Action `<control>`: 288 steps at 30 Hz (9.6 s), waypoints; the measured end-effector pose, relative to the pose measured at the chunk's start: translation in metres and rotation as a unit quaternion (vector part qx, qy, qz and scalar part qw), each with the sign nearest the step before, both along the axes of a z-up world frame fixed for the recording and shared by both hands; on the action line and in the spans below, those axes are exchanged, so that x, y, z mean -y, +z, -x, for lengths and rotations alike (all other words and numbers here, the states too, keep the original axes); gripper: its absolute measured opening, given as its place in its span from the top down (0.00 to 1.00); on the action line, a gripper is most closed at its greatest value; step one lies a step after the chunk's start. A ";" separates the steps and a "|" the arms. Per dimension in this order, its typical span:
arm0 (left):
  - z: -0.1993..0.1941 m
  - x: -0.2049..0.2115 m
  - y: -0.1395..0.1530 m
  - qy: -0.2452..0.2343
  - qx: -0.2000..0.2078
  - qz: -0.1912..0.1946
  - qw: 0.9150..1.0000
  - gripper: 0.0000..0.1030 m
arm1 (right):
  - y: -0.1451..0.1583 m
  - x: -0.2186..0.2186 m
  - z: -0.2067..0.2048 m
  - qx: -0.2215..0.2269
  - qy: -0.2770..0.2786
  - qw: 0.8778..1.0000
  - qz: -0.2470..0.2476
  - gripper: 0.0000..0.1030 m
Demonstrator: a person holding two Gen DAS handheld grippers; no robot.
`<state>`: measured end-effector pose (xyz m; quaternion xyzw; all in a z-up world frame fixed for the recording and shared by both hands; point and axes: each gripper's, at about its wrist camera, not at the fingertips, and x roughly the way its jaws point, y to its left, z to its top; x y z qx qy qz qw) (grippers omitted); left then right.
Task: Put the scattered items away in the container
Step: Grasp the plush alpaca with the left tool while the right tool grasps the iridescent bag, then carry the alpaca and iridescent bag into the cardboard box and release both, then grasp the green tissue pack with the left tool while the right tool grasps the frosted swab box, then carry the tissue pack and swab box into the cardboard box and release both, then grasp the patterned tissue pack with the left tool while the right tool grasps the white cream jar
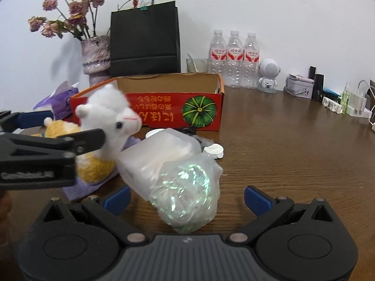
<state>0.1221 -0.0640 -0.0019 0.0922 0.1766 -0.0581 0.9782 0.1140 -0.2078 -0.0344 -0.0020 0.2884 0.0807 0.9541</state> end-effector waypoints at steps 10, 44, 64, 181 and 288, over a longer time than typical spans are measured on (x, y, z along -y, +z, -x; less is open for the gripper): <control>-0.011 0.005 0.003 -0.010 0.004 -0.009 1.000 0.00 | -0.001 0.004 -0.002 -0.003 0.006 1.000 -0.014 0.09; -0.017 -0.047 0.043 -0.060 -0.029 0.104 0.992 0.92 | 0.013 0.019 -0.003 -0.002 0.018 0.999 -0.043 0.55; -0.041 -0.067 0.105 -0.032 0.052 0.127 0.990 0.93 | 0.072 0.008 -0.044 0.067 0.044 0.996 -0.039 0.54; -0.028 -0.105 0.040 0.087 -0.068 0.114 0.987 0.55 | 0.042 -0.001 -0.060 -0.005 0.049 0.999 -0.011 0.38; -0.044 -0.204 -0.018 0.189 -0.130 0.124 0.965 0.00 | -0.009 0.009 -0.100 -0.041 0.006 0.999 0.015 0.00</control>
